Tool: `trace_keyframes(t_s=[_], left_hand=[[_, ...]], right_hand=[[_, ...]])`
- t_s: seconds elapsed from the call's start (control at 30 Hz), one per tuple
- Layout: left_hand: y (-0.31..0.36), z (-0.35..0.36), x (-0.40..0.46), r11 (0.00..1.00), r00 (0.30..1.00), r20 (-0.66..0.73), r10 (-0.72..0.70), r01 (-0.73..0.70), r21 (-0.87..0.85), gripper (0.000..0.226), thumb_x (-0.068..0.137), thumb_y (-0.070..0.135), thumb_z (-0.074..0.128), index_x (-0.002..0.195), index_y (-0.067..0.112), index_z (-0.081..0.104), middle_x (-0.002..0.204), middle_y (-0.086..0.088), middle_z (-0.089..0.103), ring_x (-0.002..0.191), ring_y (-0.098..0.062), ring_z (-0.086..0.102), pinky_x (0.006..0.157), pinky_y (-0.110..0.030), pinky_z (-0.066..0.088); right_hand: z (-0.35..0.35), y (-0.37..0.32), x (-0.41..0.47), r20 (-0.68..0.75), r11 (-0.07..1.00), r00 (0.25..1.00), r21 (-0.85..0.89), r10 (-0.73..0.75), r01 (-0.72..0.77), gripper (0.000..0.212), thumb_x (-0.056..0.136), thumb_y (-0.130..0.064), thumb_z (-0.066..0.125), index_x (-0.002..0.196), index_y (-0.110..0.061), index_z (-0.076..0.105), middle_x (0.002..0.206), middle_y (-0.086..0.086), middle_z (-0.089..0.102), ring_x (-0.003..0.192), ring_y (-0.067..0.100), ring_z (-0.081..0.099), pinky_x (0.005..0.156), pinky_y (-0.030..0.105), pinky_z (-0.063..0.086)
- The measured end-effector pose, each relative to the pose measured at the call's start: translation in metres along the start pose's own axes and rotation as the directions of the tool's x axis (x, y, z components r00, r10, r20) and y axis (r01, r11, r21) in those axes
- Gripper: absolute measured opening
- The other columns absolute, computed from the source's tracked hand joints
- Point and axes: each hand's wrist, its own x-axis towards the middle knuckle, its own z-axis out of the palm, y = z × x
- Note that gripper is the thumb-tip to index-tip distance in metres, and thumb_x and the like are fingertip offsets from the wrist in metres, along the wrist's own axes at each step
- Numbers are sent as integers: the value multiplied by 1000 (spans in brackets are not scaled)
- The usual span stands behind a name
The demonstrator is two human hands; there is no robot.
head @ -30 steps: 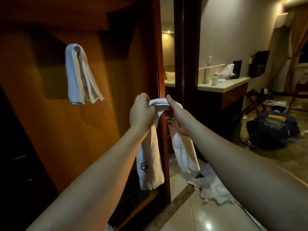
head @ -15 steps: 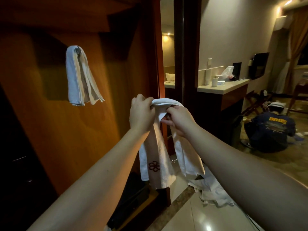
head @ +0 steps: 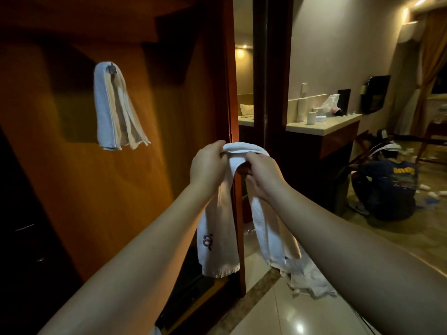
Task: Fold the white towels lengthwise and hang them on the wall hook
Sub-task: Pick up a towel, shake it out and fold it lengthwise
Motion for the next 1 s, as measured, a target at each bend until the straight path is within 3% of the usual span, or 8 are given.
trace_keyframes(t_s=[0.1,0.2,0.3,0.4,0.63,0.8,0.93,1.0], left_hand=[[5,7,-12,997,997,53,58,-55,-57,36,100,16,51,134,21,63,121,1,69,106,-14,64,85,-29,54],[2,15,-17,991,990,67,122,-126,55,40,102,16,53,142,20,55,136,-4,63,116,-20,63,94,-37,56],[-4,18,-19,969,977,118,178,-195,153,43,100,11,56,143,19,54,143,-6,58,122,-26,60,97,-38,54],[-5,23,-20,956,975,148,167,-196,216,49,98,9,59,146,18,49,148,-6,52,128,-24,56,99,-35,51],[-25,32,-61,984,986,23,-167,165,73,50,91,19,70,135,21,47,127,-1,57,101,-18,66,69,-24,55],[-40,38,-81,973,972,66,-225,221,67,36,90,15,71,106,30,42,103,6,53,73,-8,58,54,-18,47],[-37,41,-76,982,985,16,-173,172,75,32,89,15,72,112,22,52,101,9,47,68,-3,51,52,-9,36],[-36,42,-75,981,984,-5,-176,175,83,34,90,18,73,118,22,53,107,7,51,75,-4,52,52,-6,32]], right_hand=[[-1,1,0,181,882,982,451,56,-133,24,94,-13,57,116,-8,64,106,12,70,99,22,68,84,34,54],[-1,3,-1,285,814,956,538,68,-218,42,93,-34,64,130,-15,56,127,15,68,116,32,67,95,41,55],[2,1,0,286,776,947,561,145,-288,56,92,-36,67,140,-14,48,132,17,63,118,33,64,96,43,54],[8,0,-1,183,806,961,526,205,-272,55,98,-19,63,146,-5,42,129,19,64,113,32,66,83,40,58],[17,-22,14,-127,942,978,314,168,-121,57,97,-19,66,146,-14,39,140,12,54,128,32,53,108,54,46],[3,-34,25,-101,970,995,243,-8,32,60,97,-22,65,150,-17,37,138,6,55,129,30,53,106,54,46],[0,-26,26,-103,979,994,193,-45,64,70,90,-28,74,149,-17,39,123,-1,63,115,20,62,91,38,53],[0,-26,28,-141,982,989,173,-55,79,67,89,-27,75,147,-19,41,120,-2,62,114,21,60,91,39,51]])
